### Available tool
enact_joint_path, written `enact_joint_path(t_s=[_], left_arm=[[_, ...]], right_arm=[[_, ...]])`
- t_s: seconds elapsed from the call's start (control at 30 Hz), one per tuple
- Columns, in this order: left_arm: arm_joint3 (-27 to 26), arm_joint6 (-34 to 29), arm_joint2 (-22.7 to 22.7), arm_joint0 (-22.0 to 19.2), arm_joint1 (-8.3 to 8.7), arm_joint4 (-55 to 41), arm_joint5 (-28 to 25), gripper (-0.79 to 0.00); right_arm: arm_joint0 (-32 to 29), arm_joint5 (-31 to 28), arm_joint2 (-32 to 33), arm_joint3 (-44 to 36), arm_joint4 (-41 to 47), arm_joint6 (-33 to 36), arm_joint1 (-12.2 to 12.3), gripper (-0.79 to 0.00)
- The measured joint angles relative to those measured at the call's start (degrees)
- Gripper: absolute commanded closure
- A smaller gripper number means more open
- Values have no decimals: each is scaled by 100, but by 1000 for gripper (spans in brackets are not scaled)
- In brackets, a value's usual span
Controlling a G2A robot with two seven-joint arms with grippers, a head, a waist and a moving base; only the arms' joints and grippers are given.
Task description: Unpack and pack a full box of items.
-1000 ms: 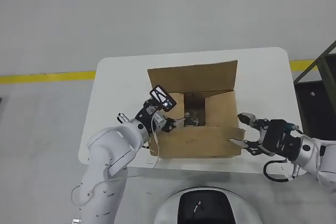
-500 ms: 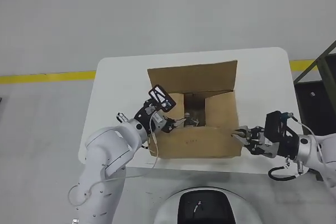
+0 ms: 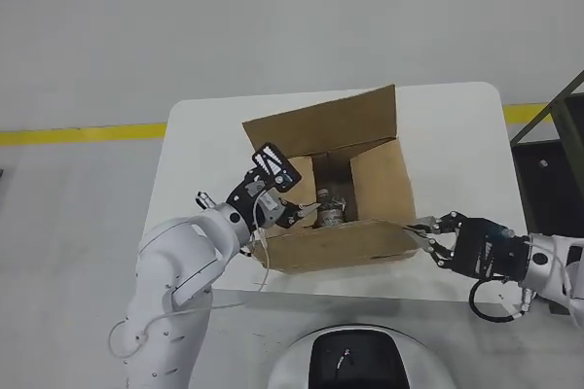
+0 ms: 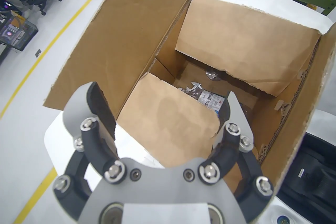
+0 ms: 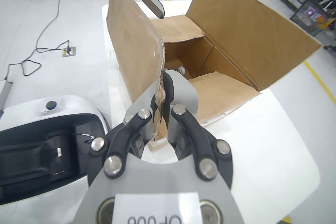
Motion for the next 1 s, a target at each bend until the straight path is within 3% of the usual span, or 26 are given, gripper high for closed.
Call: enact_joint_path(t_s=[0.27, 0.3, 0.37, 0.4, 0.57, 0.73, 0.77, 0.8, 0.83, 0.9, 0.97, 1.0], left_arm=[[21, -162, 210, -90, 46, -84, -161, -785], [0, -185, 256, -82, 51, -117, -199, -785], [-48, -237, 351, -55, 62, -208, -284, -785], [-70, -255, 386, -43, 67, -265, -324, -785], [-315, -374, 443, 52, 118, -559, -541, -785], [-549, -504, 431, 175, 182, -699, -681, -785], [-569, -507, 436, 203, 192, -733, -695, -785], [-588, -504, 447, 234, 201, -780, -713, -785], [-614, -498, 471, 274, 214, -848, -755, -785], [-667, -517, 523, 336, 237, -909, -838, -785], [-695, -509, 576, 393, 255, -989, -895, -785], [-704, -505, 597, 418, 264, -1025, -922, -785]], right_arm=[[-341, 167, 27, -2, -1207, -1127, -21, 0], [-379, 208, 30, 7, -1271, -1224, -24, -52], [-464, 299, 40, 49, -1345, -1409, -29, -597], [-493, 337, 47, 72, -1341, -1470, -32, -785], [-616, 533, 123, 214, -788, -1642, -46, -785], [-734, 497, 460, 388, 706, -1640, -35, -785], [-757, 500, 549, 413, 1002, -1641, -32, -739], [-785, 530, 635, 439, 1298, -1636, -28, -631], [-814, 606, 744, 467, 1679, -1584, -22, -388], [-842, 788, 875, 518, 2305, -1435, -13, -157], [-838, 991, 900, 570, 2820, -1218, -4, 0], [-821, 1108, 889, 591, 3052, -1093, 2, 0]])
